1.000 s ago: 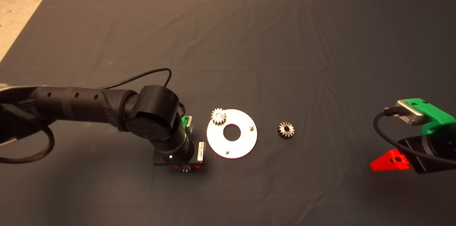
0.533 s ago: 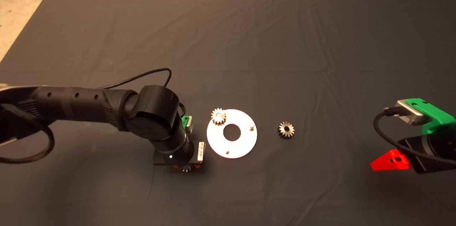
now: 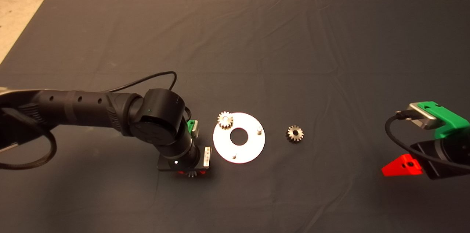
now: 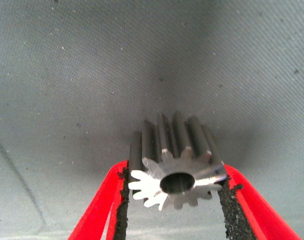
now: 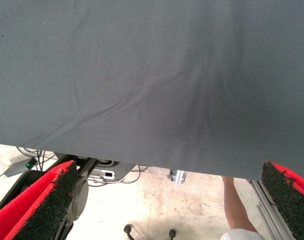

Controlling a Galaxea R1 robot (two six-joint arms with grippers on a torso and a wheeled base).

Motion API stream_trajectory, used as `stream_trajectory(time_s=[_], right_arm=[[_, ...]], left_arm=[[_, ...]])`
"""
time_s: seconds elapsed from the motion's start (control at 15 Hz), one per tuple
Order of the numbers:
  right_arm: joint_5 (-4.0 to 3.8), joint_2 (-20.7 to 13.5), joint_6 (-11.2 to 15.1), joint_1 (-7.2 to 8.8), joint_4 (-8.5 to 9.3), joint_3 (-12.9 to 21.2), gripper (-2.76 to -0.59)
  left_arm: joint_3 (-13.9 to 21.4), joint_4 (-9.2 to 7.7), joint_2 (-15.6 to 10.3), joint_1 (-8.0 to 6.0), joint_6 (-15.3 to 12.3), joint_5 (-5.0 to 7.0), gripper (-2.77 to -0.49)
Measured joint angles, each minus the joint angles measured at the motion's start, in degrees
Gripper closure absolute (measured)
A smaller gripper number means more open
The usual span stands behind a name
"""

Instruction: Install three planetary gears onto the carrier pins

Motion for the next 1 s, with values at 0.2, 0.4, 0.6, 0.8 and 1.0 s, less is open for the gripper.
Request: stream_trajectory(time_s=[0.2, 0.4, 0.6, 0.8, 1.0], right_arm=[[-0.01, 0.0, 0.0, 0.00, 0.00, 0.0, -2.73], [0.02, 0.0, 0.0, 0.00, 0.00, 0.0, -2.73], [-0.01, 0.0, 0.0, 0.00, 0.00, 0.0, -2.73], [-0.01, 0.0, 0.0, 0.00, 0.00, 0.0, -2.73], [-0.01, 0.0, 0.0, 0.00, 0.00, 0.0, -2.73]], left_arm=[[0.0, 0.02, 0.0, 0.17, 0.0, 0.00, -1.09], [0.0, 0.13, 0.0, 0.33, 0.0, -0.02, -1.06], [-0.3, 0.13, 0.0, 0.32, 0.0, -0.11, -1.04], [-0.8, 0.02, 0.0, 0.32, 0.0, -0.16, -1.04], [-1.5, -0.46, 0.0, 0.30, 0.1, -0.55, -1.04]])
